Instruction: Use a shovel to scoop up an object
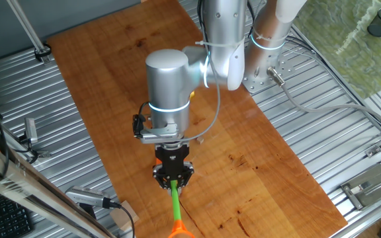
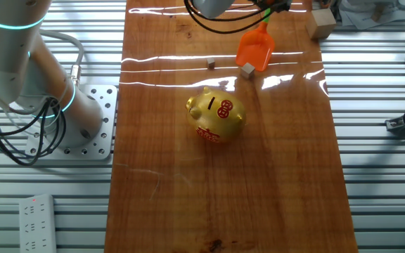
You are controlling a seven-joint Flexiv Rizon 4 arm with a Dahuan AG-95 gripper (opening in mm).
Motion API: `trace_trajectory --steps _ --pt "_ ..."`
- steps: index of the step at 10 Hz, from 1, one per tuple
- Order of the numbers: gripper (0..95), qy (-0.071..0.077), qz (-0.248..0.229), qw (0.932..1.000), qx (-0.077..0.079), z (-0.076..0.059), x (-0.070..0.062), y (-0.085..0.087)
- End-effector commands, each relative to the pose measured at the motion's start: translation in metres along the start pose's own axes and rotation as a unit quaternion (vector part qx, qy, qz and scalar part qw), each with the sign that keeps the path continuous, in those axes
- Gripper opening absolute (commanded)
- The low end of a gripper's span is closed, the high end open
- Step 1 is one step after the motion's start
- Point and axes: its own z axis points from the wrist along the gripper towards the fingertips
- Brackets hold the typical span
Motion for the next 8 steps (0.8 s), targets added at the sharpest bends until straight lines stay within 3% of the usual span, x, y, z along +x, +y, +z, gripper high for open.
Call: trace_trajectory --steps 1,5,8 --pt "0.0 -0.003 0.0 1.0 0.003 0.0 0.002 0.001" --pt "0.0 -0.006 -0.001 1.0 0.003 -0.004 0.007 0.002" --pt "0.0 -0.004 -0.008 1.0 0.002 -0.013 0.021 0.004"
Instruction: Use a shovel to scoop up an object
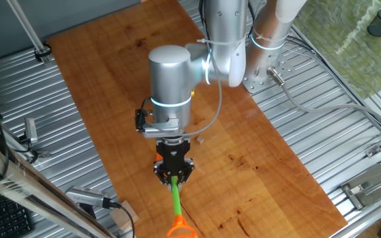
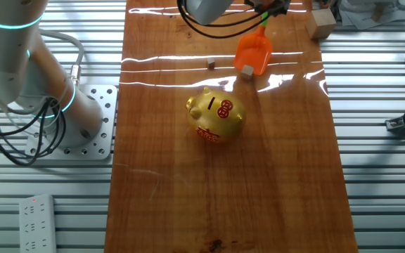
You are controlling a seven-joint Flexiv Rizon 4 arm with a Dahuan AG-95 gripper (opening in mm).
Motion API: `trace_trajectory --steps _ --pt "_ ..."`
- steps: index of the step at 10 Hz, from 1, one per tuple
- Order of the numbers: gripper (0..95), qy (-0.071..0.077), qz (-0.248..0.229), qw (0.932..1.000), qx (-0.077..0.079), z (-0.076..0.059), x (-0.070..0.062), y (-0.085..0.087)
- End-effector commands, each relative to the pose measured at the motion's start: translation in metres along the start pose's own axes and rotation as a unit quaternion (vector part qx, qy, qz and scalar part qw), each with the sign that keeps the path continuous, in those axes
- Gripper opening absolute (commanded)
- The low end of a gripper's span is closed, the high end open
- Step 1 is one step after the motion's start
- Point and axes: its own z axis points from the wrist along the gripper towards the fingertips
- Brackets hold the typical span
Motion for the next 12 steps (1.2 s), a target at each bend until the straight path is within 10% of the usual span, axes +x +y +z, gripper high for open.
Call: trace_trajectory --steps 1,12 --pt "0.0 -0.001 -0.001 1.0 -0.005 -0.006 0.007 0.003" --pt "0.0 -0.016 -0.012 0.9998 -0.008 -0.03 0.039 0.011"
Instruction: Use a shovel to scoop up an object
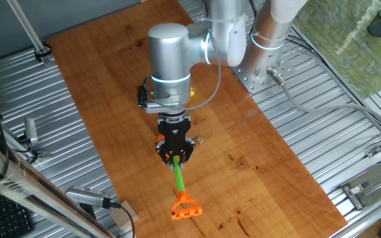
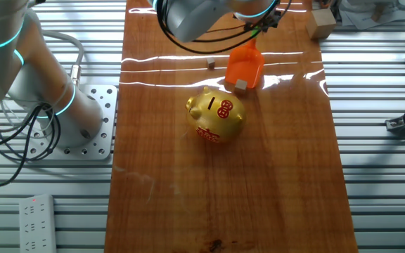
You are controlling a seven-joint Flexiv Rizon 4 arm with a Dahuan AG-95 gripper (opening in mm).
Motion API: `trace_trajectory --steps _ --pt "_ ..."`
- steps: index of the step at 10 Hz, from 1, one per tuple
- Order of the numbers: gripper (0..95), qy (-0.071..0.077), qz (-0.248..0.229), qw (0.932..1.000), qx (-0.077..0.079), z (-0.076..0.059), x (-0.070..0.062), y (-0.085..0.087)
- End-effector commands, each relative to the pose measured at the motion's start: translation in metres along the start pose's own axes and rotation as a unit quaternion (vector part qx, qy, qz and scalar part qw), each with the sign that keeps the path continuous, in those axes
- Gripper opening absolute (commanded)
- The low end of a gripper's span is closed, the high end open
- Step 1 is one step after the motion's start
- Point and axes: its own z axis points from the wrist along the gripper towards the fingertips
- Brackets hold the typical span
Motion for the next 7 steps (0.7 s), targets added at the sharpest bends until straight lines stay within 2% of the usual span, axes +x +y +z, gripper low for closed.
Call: trace_trajectory --steps 1,4,7 --pt "0.0 0.006 -0.001 1.0 0.005 -0.0004 0.0015 -0.0008" --pt "0.0 0.01 -0.004 0.9999 0.004 -0.0005 0.0021 -0.0008" --pt "0.0 0.012 -0.009 0.9999 0.003 -0.0034 0.0086 -0.0015"
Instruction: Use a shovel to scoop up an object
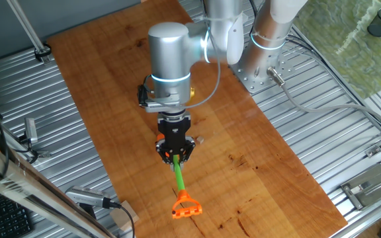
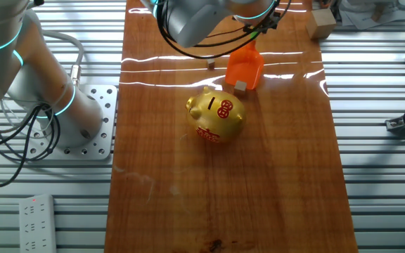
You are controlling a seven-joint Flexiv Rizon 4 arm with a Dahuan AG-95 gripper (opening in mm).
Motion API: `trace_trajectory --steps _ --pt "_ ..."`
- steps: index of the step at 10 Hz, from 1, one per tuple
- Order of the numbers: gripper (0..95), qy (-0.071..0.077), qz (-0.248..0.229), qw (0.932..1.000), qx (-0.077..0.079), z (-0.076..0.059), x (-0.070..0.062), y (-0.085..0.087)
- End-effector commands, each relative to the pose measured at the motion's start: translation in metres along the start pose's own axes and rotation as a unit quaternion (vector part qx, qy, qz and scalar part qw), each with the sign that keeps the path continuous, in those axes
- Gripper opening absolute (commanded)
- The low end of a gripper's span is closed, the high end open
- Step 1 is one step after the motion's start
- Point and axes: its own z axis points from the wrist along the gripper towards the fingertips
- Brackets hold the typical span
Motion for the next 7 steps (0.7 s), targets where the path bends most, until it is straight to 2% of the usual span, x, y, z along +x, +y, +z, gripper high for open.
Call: trace_trajectory --steps 1,7 --pt "0.0 0.0 -0.003 1.0 -0.003 -0.003 0.0037 0.0009" --pt "0.0 0.002 -0.011 0.9999 -0.005 -0.0064 0.0127 0.0025"
